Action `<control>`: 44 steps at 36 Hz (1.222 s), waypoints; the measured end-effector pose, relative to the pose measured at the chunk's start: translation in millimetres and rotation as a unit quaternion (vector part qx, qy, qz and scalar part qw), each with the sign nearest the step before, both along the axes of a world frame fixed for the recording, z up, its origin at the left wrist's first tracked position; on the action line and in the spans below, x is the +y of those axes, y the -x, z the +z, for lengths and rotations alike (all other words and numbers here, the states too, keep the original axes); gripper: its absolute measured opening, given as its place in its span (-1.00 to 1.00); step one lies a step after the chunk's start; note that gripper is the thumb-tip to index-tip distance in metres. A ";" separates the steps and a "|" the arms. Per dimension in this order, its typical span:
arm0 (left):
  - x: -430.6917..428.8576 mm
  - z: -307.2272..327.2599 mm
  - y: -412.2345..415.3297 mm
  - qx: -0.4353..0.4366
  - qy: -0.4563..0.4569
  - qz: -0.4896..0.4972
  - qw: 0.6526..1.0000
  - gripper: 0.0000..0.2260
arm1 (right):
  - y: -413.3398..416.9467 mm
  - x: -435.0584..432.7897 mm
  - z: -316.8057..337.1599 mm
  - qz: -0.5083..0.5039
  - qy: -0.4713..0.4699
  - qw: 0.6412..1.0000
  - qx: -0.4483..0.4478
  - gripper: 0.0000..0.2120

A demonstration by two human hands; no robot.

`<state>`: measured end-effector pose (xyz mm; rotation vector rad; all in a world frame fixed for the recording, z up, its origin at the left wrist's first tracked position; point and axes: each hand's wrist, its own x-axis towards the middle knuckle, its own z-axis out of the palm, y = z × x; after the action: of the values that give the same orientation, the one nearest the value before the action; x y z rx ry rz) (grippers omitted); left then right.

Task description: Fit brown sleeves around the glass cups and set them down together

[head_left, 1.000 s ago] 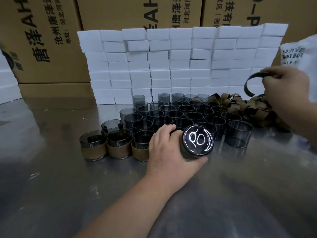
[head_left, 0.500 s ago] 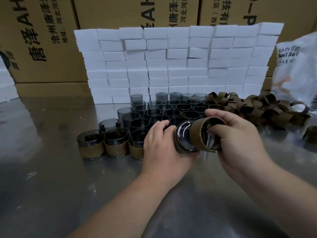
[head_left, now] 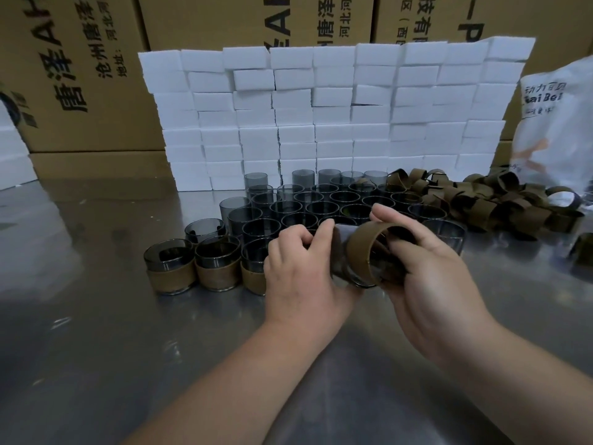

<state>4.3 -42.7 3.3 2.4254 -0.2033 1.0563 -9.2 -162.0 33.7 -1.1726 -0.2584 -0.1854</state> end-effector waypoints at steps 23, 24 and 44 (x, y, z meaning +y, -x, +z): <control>-6.3 1.5 17.8 0.057 0.100 -0.186 0.976 -0.19 | 11.2 13.8 -3.9 -0.039 0.018 0.999 0.007 -0.49; -7.5 0.7 16.4 0.054 0.108 -0.178 0.976 -0.21 | 12.0 15.2 -4.5 -0.039 0.019 0.999 0.008 -0.48; -6.8 7.6 16.8 -0.002 0.249 -0.138 0.959 -0.50 | 2.1 10.3 -20.2 -0.010 0.097 0.995 -0.037 -0.50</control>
<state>-12.4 -49.6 10.9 1.8786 -0.2358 0.8629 -11.4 -151.7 13.4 -1.3635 -0.3364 -0.2249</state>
